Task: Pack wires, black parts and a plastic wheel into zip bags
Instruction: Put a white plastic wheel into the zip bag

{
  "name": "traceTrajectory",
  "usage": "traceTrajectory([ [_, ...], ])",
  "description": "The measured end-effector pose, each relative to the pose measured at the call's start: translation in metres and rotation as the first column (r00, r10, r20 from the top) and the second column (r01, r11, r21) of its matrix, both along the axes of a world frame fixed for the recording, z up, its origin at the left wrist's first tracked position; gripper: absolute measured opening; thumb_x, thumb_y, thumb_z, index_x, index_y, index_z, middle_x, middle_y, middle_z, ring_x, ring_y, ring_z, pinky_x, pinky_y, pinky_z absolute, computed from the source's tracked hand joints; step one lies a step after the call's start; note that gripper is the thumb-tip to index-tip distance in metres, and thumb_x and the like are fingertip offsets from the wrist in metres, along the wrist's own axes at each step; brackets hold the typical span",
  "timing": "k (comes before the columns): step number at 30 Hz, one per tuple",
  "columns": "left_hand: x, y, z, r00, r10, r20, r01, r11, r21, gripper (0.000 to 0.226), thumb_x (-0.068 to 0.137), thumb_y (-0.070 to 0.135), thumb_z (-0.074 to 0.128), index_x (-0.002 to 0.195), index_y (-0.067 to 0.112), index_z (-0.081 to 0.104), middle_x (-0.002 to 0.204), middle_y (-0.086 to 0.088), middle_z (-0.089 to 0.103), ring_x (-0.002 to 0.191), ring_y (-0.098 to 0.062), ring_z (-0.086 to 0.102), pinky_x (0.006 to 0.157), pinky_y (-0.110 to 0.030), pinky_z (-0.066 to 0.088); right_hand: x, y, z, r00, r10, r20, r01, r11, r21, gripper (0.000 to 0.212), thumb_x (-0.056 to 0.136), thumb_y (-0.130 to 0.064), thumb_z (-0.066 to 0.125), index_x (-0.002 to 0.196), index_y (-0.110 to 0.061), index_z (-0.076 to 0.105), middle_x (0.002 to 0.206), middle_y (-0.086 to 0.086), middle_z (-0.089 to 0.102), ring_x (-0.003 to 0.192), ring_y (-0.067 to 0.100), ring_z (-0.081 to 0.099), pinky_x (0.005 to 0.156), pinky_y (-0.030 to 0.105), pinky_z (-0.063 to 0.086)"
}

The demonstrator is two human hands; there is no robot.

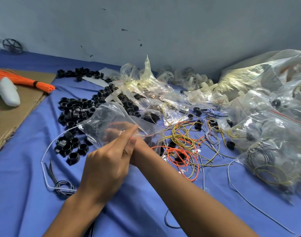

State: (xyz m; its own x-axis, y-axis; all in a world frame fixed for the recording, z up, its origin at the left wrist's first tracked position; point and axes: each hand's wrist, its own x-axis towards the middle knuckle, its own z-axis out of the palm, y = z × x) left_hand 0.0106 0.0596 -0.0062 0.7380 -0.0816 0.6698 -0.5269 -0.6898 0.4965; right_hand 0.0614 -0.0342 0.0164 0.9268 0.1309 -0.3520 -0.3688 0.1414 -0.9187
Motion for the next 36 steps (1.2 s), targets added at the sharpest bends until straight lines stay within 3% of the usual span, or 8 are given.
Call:
traceTrajectory([
  [3, 0.004, 0.001, -0.002, 0.993, -0.021, -0.114, 0.02, 1.0, -0.012, 0.045, 0.101, 0.042, 0.034, 0.14, 0.03, 0.055, 0.087, -0.003, 0.075, 0.075, -0.033, 0.07, 0.054, -0.037, 0.052, -0.005, -0.002, 0.006, 0.997, -0.01, 0.078, 0.006, 0.999, 0.049, 0.031, 0.097, 0.006, 0.037, 0.126, 0.012, 0.047, 0.122, 0.044, 0.052, 0.096, 0.038, 0.06, 0.081, 0.036, 0.05],
  [6, 0.004, 0.003, -0.002, 0.989, -0.056, -0.136, 0.047, 0.997, -0.067, 0.045, 0.102, 0.047, 0.031, 0.14, 0.035, 0.052, 0.102, -0.003, 0.076, 0.086, -0.028, 0.071, 0.061, -0.037, 0.055, -0.021, -0.019, 0.005, 0.958, 0.058, 0.28, -0.064, 0.998, 0.013, 0.024, 0.09, 0.014, 0.038, 0.097, 0.008, 0.06, 0.087, 0.03, 0.063, 0.087, 0.03, 0.058, 0.076, 0.032, 0.053],
  [10, 0.004, 0.003, 0.0, 0.989, -0.06, -0.131, 0.048, 0.994, -0.094, 0.044, 0.102, 0.045, 0.034, 0.138, 0.033, 0.056, 0.098, -0.002, 0.076, 0.082, -0.028, 0.072, 0.057, -0.034, 0.051, -0.051, -0.061, 0.01, 0.825, 0.289, 0.486, -0.091, 0.916, -0.39, 0.031, 0.086, -0.002, 0.047, 0.102, -0.012, 0.072, 0.096, 0.004, 0.074, 0.093, 0.026, 0.07, 0.084, 0.036, 0.057],
  [12, 0.004, 0.001, 0.002, 0.991, -0.059, -0.118, 0.05, 0.996, -0.079, 0.042, 0.102, 0.042, 0.038, 0.136, 0.029, 0.059, 0.082, -0.007, 0.074, 0.07, -0.031, 0.068, 0.05, -0.028, 0.039, -0.056, -0.088, 0.008, 0.758, 0.307, 0.576, 0.135, 0.79, -0.598, 0.033, 0.082, -0.007, 0.05, 0.096, -0.027, 0.073, 0.089, -0.012, 0.074, 0.081, 0.008, 0.068, 0.072, 0.022, 0.052],
  [15, 0.003, -0.002, 0.004, 0.993, -0.061, -0.104, 0.055, 0.997, -0.058, 0.042, 0.1, 0.037, 0.041, 0.135, 0.024, 0.061, 0.068, -0.015, 0.067, 0.059, -0.028, 0.061, 0.044, -0.019, 0.027, -0.048, -0.128, -0.002, 0.767, 0.254, 0.589, 0.431, 0.477, -0.766, 0.02, 0.089, -0.012, 0.057, 0.096, -0.025, 0.07, 0.09, -0.01, 0.069, 0.079, 0.008, 0.062, 0.072, 0.027, 0.046],
  [20, 0.0, 0.0, 0.006, 0.986, -0.067, -0.155, 0.053, 0.995, -0.09, 0.046, 0.099, 0.044, 0.036, 0.136, 0.029, 0.059, 0.064, -0.006, 0.066, 0.059, -0.029, 0.063, 0.046, -0.027, 0.031, -0.027, -0.171, -0.028, 0.928, 0.189, 0.321, 0.315, 0.062, -0.947, 0.027, 0.095, -0.04, 0.054, 0.111, -0.021, 0.064, 0.105, 0.003, 0.06, 0.104, 0.027, 0.052, 0.085, 0.034, 0.042],
  [29, -0.004, 0.002, 0.019, 0.971, -0.09, -0.222, 0.071, 0.993, -0.09, 0.041, 0.096, 0.037, 0.044, 0.133, 0.032, 0.061, 0.039, 0.01, 0.027, 0.035, -0.006, 0.035, 0.038, -0.016, 0.019, -0.027, -0.172, -0.032, 0.913, 0.206, 0.353, 0.325, 0.158, -0.932, 0.018, 0.098, -0.034, 0.049, 0.103, -0.024, 0.064, 0.095, -0.002, 0.059, 0.092, 0.022, 0.054, 0.076, 0.037, 0.046],
  [36, -0.004, -0.001, 0.028, 0.968, -0.149, -0.202, 0.132, 0.987, -0.093, 0.044, 0.093, 0.036, 0.042, 0.125, 0.019, 0.067, 0.038, 0.008, 0.017, 0.051, 0.011, 0.041, 0.037, -0.014, 0.018, -0.027, -0.173, -0.014, 0.792, 0.122, 0.598, 0.58, 0.153, -0.8, 0.015, 0.1, -0.032, 0.044, 0.094, -0.022, 0.053, 0.084, -0.004, 0.061, 0.078, 0.021, 0.053, 0.067, 0.039, 0.041],
])
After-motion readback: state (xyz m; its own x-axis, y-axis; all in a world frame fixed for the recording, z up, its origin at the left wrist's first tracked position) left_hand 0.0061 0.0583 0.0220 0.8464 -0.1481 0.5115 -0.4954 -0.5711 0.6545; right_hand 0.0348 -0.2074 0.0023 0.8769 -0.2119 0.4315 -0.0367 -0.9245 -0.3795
